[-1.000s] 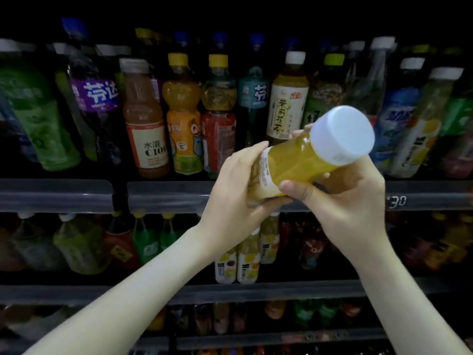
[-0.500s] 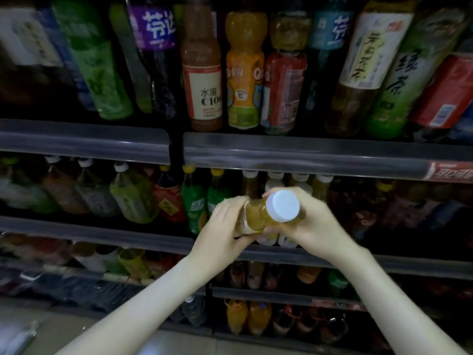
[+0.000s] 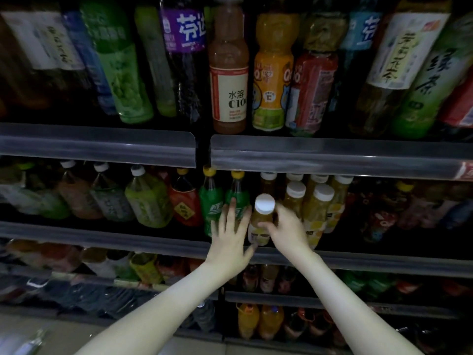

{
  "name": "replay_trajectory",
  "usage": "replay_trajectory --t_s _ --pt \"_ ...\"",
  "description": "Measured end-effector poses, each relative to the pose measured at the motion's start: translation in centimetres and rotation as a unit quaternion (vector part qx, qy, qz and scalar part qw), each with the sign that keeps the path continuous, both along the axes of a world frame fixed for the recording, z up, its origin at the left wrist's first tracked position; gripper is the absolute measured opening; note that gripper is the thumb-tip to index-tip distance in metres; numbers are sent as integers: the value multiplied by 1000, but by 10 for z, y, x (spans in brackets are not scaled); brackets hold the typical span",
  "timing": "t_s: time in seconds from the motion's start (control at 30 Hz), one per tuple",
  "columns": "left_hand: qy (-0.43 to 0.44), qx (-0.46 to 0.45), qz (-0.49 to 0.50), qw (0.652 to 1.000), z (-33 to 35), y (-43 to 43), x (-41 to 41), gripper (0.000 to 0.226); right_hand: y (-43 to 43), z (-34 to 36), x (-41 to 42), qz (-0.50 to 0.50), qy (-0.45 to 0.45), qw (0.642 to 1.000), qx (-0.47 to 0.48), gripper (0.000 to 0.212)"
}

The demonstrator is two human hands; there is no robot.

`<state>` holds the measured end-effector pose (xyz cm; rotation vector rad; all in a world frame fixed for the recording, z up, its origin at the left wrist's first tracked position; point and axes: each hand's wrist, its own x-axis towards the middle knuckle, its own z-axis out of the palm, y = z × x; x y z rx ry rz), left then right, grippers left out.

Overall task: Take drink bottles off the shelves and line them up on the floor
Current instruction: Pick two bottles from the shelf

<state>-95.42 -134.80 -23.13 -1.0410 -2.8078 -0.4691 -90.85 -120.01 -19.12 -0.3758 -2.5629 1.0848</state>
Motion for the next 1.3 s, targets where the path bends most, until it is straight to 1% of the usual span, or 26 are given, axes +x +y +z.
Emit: replay_trajectory --t_s 0.03,0.1,0.13,0.2,0.27,0.33,0.37,0.43,0.5,0.57,0.6,0.63,0.7,0.77,0.83,0.93,1.0,1.07,1.13,1.17,1.23,1.3 --pt "39 11 23 999 0 3 -1 91 -3 1 -4 -3 -1 1000 10 49" --pt "87 24 49 995 -2 10 -5 91 -7 2 -11 -33 23 998 48 64" --pt "103 25 49 993 0 12 -7 92 -8 0 -13 -45 39 995 85 68" --pt "131 17 29 991 1 16 -11 92 -9 -4 -16 -40 60 981 178 74" --pt "128 18 19 991 1 18 -14 94 -9 -6 -17 -30 55 963 262 88" --pt "108 31 13 994 3 16 -13 93 -10 -7 -15 -56 33 944 325 101" --pt "108 44 10 993 6 14 -10 90 -12 -5 -12 -73 26 936 345 104" --pt "133 87 -2 987 20 8 -3 80 -15 2 -4 -87 48 926 365 100" --pt "174 159 -21 972 42 2 5 65 -19 15 7 -53 122 920 369 84" --pt "220 223 -32 949 71 -5 12 51 -23 35 17 10 208 911 357 60" --pt "243 250 -39 936 86 -7 14 48 -24 48 21 37 246 904 348 50" --pt "265 272 -46 924 102 -8 15 46 -24 62 24 56 278 896 342 43" --pt "301 296 -53 905 133 -8 13 46 -21 93 22 60 325 884 330 40" --pt "334 303 -45 891 162 -4 7 48 -15 126 13 26 359 877 319 43" --pt "360 298 -26 884 190 4 1 51 -7 157 1 -35 385 869 309 48" --pt "371 272 17 888 223 21 -12 59 8 192 -13 -131 389 865 287 60" --pt "369 247 47 895 238 32 -22 64 19 208 -22 -155 373 876 262 68" --pt "355 228 60 905 247 43 -32 68 28 219 -29 -139 333 908 214 79" --pt "343 227 56 910 253 53 -39 70 35 227 -34 -95 274 949 124 92" --pt "339 228 52 911 254 58 -41 71 36 228 -35 -76 251 962 81 96" --pt "321 245 32 915 253 65 -36 73 39 228 -36 -59 252 965 27 99" --pt "278 296 -5 914 245 67 -25 72 41 226 -30 -48 283 958 -7 97"
